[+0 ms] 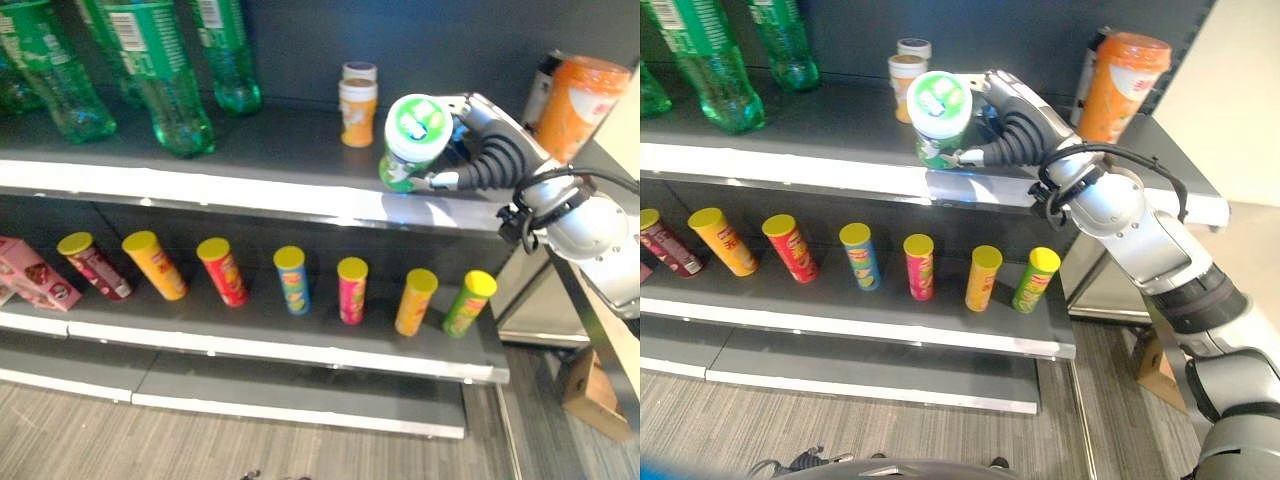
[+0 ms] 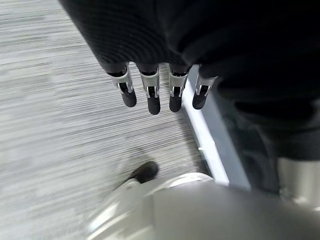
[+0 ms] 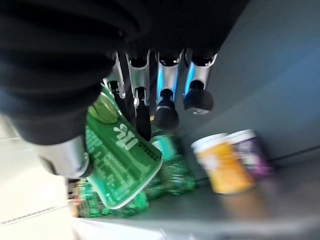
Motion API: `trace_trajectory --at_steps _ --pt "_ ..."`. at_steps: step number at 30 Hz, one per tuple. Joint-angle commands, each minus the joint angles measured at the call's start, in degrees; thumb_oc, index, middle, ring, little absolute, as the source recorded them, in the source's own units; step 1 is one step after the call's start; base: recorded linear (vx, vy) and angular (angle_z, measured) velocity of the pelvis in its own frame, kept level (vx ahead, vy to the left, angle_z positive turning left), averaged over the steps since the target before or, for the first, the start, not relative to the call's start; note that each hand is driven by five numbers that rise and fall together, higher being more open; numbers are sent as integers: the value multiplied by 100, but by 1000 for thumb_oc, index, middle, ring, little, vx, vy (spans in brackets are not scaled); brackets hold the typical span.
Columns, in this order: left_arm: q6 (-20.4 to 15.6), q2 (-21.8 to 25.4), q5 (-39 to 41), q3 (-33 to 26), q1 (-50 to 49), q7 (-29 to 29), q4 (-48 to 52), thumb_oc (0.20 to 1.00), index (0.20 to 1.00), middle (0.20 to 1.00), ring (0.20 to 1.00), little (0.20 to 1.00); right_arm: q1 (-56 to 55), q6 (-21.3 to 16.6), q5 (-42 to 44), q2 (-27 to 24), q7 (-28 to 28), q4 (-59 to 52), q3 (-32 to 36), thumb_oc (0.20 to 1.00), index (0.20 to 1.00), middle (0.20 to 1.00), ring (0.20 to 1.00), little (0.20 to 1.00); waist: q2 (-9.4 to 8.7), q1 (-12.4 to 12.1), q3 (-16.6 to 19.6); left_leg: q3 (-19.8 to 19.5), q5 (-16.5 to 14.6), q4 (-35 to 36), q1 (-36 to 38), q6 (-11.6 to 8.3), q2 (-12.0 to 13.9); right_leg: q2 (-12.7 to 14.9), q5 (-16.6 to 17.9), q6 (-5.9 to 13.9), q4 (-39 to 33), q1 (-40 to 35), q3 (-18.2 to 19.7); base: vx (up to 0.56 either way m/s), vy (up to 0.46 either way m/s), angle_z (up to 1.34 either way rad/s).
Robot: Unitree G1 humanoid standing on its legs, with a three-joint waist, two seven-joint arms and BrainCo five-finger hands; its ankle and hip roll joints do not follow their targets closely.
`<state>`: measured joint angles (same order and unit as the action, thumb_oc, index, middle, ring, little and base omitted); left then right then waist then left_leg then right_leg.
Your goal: Put the goods on the table back onto the shelves and tidy them up.
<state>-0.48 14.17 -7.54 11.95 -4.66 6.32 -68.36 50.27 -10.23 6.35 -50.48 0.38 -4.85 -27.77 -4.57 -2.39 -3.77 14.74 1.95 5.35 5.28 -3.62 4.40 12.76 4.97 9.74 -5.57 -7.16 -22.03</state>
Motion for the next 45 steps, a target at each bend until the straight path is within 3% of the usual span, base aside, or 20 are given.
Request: trace_trajectory --at_steps 1,10,16,31,45 --pt "-10 225 24 227 233 39 -213 1000 1000 1000 1000 1000 545 -17 398 104 -106 704 -253 200 200 200 200 200 -44 -183 -11 457 -141 -325 17 -384 445 289 -302 110 457 172 -5 11 -15 17" --pt "-16 230 149 372 242 -11 -247 1000 1000 1000 1000 1000 871 336 1230 1043 213 2615 -651 200 200 200 200 200 -26 -421 -11 217 -66 -208 -5 -380 370 364 -320 107 513 87 -260 11 -12 13" --pt "-37 230 144 473 299 -56 -233 1000 1000 1000 1000 1000 911 440 1696 1281 429 2982 -698 200 200 200 200 200 -26 -454 -14 187 -52 -187 3 -376 362 357 -313 102 521 82 -285 2 -2 5" --pt "-55 289 49 461 369 -136 -210 1000 1000 1000 1000 1000 1109 364 1348 511 761 2240 -1197 200 200 200 200 200 -152 -340 -1 321 -106 -177 74 -374 405 331 -297 132 533 182 -149 0 2 -1" --pt "-48 347 -11 383 429 -126 -339 1000 1000 1000 1000 1000 1029 382 1117 483 833 2305 -1366 200 200 200 200 200 -267 -304 -6 444 -161 -181 143 -360 407 340 -223 146 514 248 -27 0 7 -5"
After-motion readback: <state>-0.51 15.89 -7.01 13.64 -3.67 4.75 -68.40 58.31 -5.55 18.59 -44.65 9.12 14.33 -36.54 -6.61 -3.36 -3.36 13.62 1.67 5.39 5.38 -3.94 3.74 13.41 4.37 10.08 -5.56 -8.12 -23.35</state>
